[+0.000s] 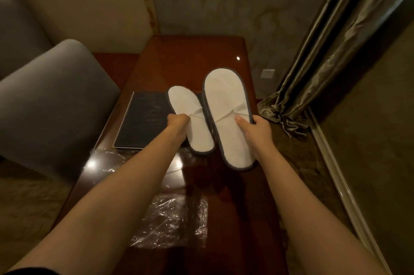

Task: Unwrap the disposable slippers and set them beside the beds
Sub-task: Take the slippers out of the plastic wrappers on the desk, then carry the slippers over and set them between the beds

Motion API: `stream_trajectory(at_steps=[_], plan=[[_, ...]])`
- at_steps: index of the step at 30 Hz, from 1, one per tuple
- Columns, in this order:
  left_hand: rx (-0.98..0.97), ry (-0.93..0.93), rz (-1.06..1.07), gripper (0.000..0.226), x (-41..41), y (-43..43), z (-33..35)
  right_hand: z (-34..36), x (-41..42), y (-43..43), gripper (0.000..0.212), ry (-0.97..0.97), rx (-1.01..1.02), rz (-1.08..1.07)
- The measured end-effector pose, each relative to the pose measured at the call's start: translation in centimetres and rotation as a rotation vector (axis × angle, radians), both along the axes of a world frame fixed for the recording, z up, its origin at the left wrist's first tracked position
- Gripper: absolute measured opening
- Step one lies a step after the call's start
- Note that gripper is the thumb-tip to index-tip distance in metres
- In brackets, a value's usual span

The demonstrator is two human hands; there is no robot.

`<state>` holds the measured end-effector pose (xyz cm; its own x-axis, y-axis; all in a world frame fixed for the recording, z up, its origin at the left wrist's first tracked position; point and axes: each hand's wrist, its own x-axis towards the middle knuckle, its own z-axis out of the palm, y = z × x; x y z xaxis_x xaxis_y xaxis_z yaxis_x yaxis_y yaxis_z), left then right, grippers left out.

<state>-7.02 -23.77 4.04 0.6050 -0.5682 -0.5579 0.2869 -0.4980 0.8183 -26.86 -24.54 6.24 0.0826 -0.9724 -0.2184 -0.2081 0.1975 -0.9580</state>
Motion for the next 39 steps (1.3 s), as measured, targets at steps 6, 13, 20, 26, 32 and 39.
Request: stream_trajectory(at_steps=[6, 13, 20, 26, 32, 39], plan=[[-0.341, 0.070, 0.077, 0.052, 2.7, 3.9, 7.5, 5.6, 3.7, 0.7, 0.013, -0.091, -0.075, 0.081], [-0.507, 0.008, 0.202, 0.042, 8.1, 14.0, 12.3, 11.2, 11.8, 5.3, 0.028, -0.127, -0.148, 0.307], [-0.542, -0.032, 0.446, 0.045, 16.2, 28.7, 13.4, 12.0, 23.0, 14.3, 0.032, -0.140, -0.139, 0.574], [-0.516, -0.033, 0.706, 0.053, 23.5, 43.3, 10.9, 9.3, 33.2, 25.9, 0.023, -0.144, -0.039, 0.798], [-0.442, 0.024, 0.896, 0.068, 28.9, 56.3, 6.3, 5.3, 41.6, 37.6, 0.035, -0.066, 0.113, 0.947], [-0.383, 0.090, 1.052, 0.069, 34.8, 68.3, 0.9, 0.5, 50.0, 48.4, 0.041, 0.045, 0.178, 0.996]])
